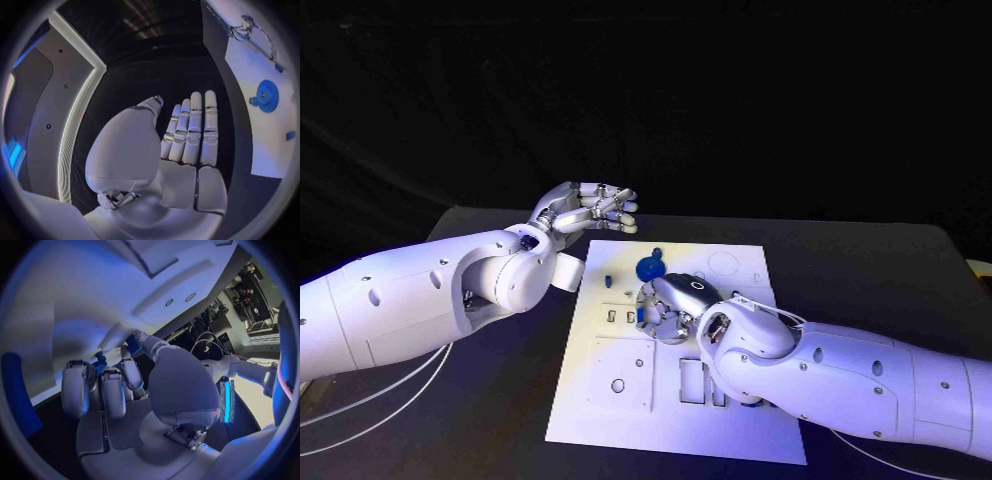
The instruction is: Assemble the parts on the task board
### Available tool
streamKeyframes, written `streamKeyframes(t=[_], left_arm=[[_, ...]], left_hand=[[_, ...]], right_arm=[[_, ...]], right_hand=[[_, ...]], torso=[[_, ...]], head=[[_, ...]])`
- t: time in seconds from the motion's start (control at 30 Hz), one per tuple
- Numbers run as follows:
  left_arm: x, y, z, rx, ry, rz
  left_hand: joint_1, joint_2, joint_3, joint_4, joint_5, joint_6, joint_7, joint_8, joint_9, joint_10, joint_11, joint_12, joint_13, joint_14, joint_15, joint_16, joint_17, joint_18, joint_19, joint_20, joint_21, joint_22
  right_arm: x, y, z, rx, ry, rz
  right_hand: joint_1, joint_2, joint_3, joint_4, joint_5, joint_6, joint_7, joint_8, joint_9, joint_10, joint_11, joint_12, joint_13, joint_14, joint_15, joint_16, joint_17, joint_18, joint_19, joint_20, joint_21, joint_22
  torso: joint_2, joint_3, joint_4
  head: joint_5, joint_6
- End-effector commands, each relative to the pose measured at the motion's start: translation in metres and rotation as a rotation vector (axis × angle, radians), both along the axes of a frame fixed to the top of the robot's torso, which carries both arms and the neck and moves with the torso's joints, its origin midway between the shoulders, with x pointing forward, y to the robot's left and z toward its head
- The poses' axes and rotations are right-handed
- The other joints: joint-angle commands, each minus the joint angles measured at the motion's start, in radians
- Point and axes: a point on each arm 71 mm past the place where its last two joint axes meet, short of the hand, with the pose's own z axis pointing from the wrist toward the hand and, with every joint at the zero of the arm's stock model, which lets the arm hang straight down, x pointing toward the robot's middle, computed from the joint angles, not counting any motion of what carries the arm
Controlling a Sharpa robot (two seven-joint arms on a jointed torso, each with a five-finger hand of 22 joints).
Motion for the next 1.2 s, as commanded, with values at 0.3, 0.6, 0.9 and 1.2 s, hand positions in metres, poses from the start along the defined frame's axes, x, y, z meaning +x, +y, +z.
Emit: streamKeyframes(t=[0.3, 0.6, 0.9, 1.2], left_arm=[[0.0, -0.002, 0.001, -0.004, -0.003, -0.016], [0.001, 0.002, 0.0, 0.033, -0.005, -0.009], [0.006, 0.006, -0.009, 0.186, 0.032, -0.052], [0.008, 0.002, -0.03, 0.547, 0.121, -0.183]], left_hand=[[-0.009, -0.003, 0.003, -0.001, -0.002, 0.002, 0.004, -0.007, -0.001, -0.002, 0.004, -0.007, 0.0, -0.008, -0.003, 0.004, 0.002, 0.01, -0.004, 0.002, 0.004, 0.002], [-0.026, -0.016, -0.01, -0.001, -0.004, 0.0, 0.003, -0.01, -0.002, -0.006, 0.004, -0.006, 0.001, -0.009, -0.003, 0.012, 0.012, 0.011, -0.007, 0.003, 0.012, 0.005], [-0.048, -0.025, -0.059, -0.002, -0.004, -0.052, -0.004, -0.028, -0.004, 0.03, -0.016, 0.043, 0.032, 0.127, -0.04, 0.163, 0.134, 0.013, 0.083, -0.038, 0.138, 0.07], [-0.156, 0.051, -0.154, -0.007, -0.037, -0.111, -0.044, 0.291, 0.167, -0.087, -0.059, 0.536, 0.377, 0.116, -0.077, 0.371, 0.355, 0.012, 0.034, -0.078, 0.495, 0.308]], right_arm=[[-0.001, 0.0, 0.001, 0.017, -0.026, 0.012], [-0.007, -0.009, 0.012, 0.121, -0.087, 0.013], [-0.014, -0.041, 0.048, 0.306, -0.128, 0.112], [0.0, -0.111, 0.087, 0.453, 0.032, -0.008]], right_hand=[[-0.026, -0.025, -0.058, 0.027, -0.039, -0.031, 0.008, -0.019, -0.009, -0.013, 0.009, -0.005, -0.004, 0.083, 0.016, -0.005, 0.166, 0.002, -0.004, 0.01, -0.01, 0.096], [-0.009, -0.015, -0.163, 0.077, -0.038, -0.085, 0.028, -0.068, -0.027, -0.018, 0.027, -0.002, -0.002, 0.083, 0.032, -0.004, 0.168, 0.002, -0.004, 0.023, -0.014, 0.098], [0.073, 0.032, -0.24, 0.109, -0.005, -0.084, 0.035, -0.096, -0.033, -0.04, 0.034, -0.013, -0.019, 0.077, 0.038, -0.013, 0.143, 0.01, -0.025, 0.032, -0.047, 0.076], [0.108, 0.065, -0.212, 0.114, 0.042, -0.023, 0.021, -0.068, -0.022, -0.055, 0.022, -0.026, -0.036, 0.076, 0.029, -0.016, 0.139, 0.013, -0.033, 0.024, -0.062, 0.069]], torso=[[0.0, 0.0001, -0.0003], [-0.002, 0.0011, -0.0007], [-0.013, 0.0004, -0.0075], [-0.038, -0.0086, -0.0124]], head=[[-0.001, 0.0], [-0.002, 0.003], [-0.002, 0.01], [-0.01, 0.001]])
